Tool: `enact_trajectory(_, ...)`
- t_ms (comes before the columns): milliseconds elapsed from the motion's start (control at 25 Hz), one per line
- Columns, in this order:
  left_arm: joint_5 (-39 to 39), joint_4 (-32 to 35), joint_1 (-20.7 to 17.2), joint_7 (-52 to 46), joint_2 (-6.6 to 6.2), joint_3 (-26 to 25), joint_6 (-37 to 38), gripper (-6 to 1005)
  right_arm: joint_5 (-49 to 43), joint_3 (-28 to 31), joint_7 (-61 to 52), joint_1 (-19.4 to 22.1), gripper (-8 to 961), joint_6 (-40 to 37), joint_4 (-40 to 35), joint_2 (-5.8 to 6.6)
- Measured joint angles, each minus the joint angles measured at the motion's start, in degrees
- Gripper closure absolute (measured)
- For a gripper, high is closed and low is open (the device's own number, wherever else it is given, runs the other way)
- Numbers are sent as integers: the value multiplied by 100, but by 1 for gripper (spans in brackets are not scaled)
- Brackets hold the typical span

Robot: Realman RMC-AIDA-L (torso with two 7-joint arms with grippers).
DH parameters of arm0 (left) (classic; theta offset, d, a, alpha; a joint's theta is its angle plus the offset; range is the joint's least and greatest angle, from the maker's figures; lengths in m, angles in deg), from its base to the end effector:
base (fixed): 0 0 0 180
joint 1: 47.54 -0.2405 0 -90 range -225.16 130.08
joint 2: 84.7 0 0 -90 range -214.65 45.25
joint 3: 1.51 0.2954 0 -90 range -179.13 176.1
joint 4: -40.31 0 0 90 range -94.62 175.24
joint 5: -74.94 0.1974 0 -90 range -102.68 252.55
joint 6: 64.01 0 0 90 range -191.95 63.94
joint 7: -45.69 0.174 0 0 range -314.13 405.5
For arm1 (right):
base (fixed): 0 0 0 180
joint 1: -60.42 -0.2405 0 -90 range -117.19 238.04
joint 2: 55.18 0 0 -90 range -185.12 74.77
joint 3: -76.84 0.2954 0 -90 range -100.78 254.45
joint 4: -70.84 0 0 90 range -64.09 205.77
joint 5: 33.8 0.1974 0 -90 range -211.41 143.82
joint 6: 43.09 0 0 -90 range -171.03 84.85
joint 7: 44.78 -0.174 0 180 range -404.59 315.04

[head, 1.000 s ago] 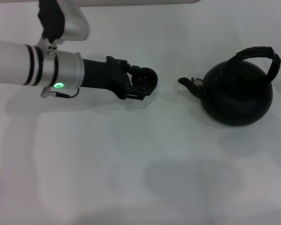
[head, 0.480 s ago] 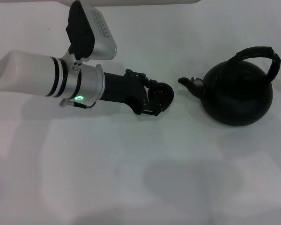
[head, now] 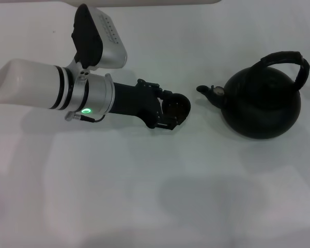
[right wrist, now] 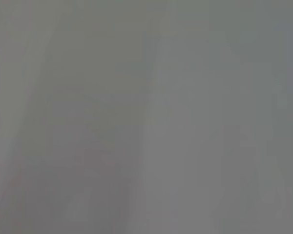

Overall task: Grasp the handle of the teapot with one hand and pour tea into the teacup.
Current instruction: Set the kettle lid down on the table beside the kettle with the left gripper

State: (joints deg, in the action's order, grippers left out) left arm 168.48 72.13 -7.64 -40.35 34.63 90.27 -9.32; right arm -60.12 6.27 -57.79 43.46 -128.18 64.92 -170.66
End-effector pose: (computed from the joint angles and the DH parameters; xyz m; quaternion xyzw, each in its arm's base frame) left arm -0.2219 0.3748 -0.1580 -0.9825 -0.1408 -0.0723 0.0978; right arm 0.3619 0.3111 0.0170 -0.7358 0.1022 0.3159 0.5902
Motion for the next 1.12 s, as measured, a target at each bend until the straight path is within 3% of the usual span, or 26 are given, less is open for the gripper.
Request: enact_trajectory(1120,129,-174,72,-243,-41,33,18,292,4,44,0,0,76,57,4,0)
